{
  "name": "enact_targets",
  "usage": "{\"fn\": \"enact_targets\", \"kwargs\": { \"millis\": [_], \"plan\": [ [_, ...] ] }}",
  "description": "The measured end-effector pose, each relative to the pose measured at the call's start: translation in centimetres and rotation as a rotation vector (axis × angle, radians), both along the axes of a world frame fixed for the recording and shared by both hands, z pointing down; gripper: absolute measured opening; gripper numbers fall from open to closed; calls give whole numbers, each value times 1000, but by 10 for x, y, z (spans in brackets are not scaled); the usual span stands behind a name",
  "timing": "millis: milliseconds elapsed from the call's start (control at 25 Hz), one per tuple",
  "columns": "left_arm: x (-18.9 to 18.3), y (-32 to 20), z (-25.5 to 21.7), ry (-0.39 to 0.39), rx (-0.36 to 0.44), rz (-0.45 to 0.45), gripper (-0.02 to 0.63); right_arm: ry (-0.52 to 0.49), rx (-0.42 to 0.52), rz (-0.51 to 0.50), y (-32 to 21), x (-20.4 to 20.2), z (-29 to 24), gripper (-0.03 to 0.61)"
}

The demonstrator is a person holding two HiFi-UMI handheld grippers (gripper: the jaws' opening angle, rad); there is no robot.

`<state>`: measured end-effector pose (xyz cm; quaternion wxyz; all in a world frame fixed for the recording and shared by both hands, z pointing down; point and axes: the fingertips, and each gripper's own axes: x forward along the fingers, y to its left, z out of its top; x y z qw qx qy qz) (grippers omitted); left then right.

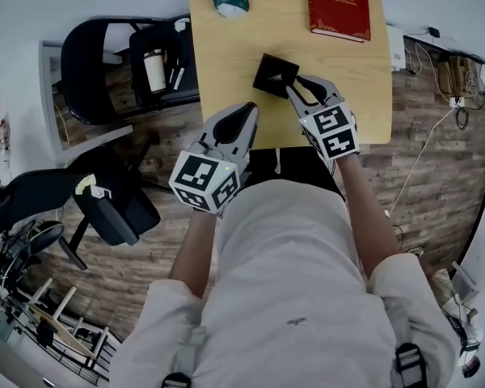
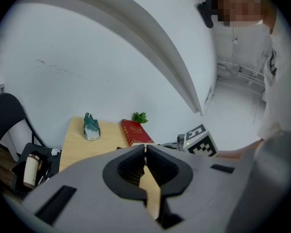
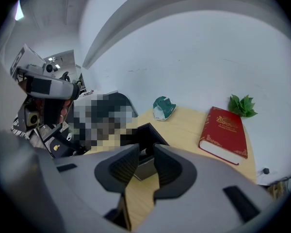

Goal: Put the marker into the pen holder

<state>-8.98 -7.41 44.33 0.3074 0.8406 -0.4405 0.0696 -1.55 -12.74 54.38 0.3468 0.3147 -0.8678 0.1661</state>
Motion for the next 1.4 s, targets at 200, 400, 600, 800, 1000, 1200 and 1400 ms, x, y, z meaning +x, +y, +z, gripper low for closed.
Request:
{"fn": "enact_targets", "kwargs": {
  "millis": [200,400,600,800,1000,1200,1400],
  "plan": [
    [0,5,-5,-4,12,1,14,-2,16,1,4,2,-6,95],
    [2,9,-12,-8,29,3,14,-5,32,0,7,3,-14,95],
    [3,15,-20,-12,55,9,14,-9,69,-1,11,3,-27,95],
    [5,24,-26,-19,69,12,14,-17,97,-9,22,3,-41,91],
    [9,29,-30,-29,84,8,14,-22,129,-34,30,5,-54,86],
    [10,32,-37,-38,96,-16,14,-34,151,-68,36,3,-68,80],
    [14,33,-43,-54,109,-55,14,-61,155,-114,42,3,-81,75]
  ]
}}
